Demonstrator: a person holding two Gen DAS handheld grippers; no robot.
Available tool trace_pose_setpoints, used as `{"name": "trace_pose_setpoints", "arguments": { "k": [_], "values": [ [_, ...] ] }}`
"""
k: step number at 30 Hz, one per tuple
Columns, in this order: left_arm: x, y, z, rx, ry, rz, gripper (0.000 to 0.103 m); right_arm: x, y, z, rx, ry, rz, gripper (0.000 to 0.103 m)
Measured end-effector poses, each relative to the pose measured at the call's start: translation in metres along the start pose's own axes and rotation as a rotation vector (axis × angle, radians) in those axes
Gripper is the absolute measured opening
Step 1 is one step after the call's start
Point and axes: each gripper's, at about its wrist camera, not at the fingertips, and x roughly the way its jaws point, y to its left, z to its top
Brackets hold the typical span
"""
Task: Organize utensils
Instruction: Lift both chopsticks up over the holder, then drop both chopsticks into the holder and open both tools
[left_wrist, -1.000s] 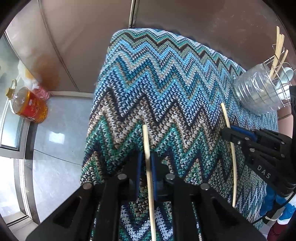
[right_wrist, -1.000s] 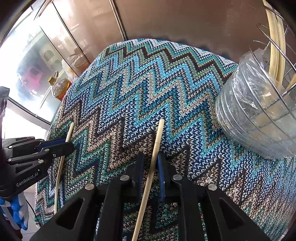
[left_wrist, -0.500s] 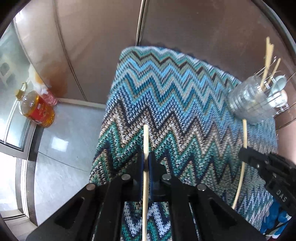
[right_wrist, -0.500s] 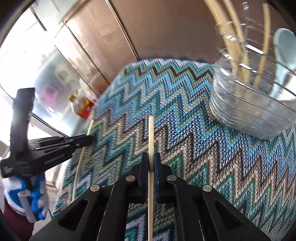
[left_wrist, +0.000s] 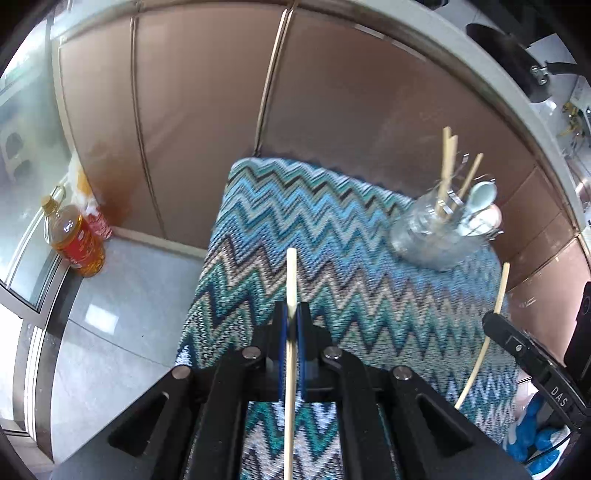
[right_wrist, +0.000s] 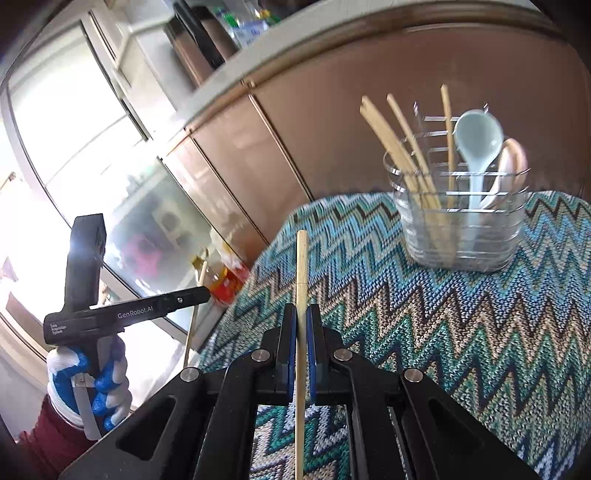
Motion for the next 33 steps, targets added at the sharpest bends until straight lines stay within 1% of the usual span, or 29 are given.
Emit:
{"name": "trace_pose_setpoints", "arguments": {
  "k": [4, 8, 9, 10, 15, 18, 20, 23, 25, 28, 29, 33],
  "values": [
    [-0.017, -0.019, 0.004, 0.017, -0.035, -0.042, 0.004, -0.027, -0.002, 0.004, 0.006, -0.053, 0.008, 0.005],
    [-0.035, -0.041, 0.018, 0.031, -0.104, -0.102, 0.004, -0.046, -0.002, 0.022, -0.012, -0.131, -0.011, 0.005],
    [-0.039, -0.047, 0.022, 0.031, -0.123, -0.120, 0.004, -0.053, -0.001, 0.032, -0.028, -0.167, -0.025, 0.005],
    [-0.045, -0.053, 0.029, 0.029, -0.150, -0.146, 0.004, -0.055, 0.000, 0.039, -0.036, -0.190, -0.028, 0.005],
    [-0.063, -0.090, 0.070, 0.033, -0.290, -0.272, 0.004, -0.079, 0.003, 0.090, -0.078, -0.365, -0.065, 0.005],
    [-0.066, -0.110, 0.095, 0.017, -0.372, -0.334, 0.004, -0.079, -0.003, 0.117, -0.104, -0.459, -0.110, 0.005],
    [-0.062, -0.124, 0.113, 0.000, -0.435, -0.364, 0.004, -0.075, -0.005, 0.132, -0.123, -0.502, -0.132, 0.005],
    [-0.048, -0.140, 0.137, -0.031, -0.527, -0.367, 0.004, -0.062, -0.010, 0.147, -0.160, -0.549, -0.171, 0.005],
    [-0.034, -0.146, 0.146, -0.054, -0.564, -0.358, 0.004, -0.052, -0.018, 0.153, -0.171, -0.565, -0.194, 0.005],
    [-0.008, -0.155, 0.157, -0.065, -0.604, -0.326, 0.004, -0.035, -0.031, 0.159, -0.189, -0.577, -0.234, 0.005],
    [0.002, -0.158, 0.160, -0.063, -0.614, -0.309, 0.004, -0.031, -0.035, 0.156, -0.195, -0.581, -0.246, 0.005],
    [0.031, -0.165, 0.156, -0.057, -0.642, -0.269, 0.004, -0.014, -0.055, 0.149, -0.206, -0.580, -0.287, 0.005]
  ]
}}
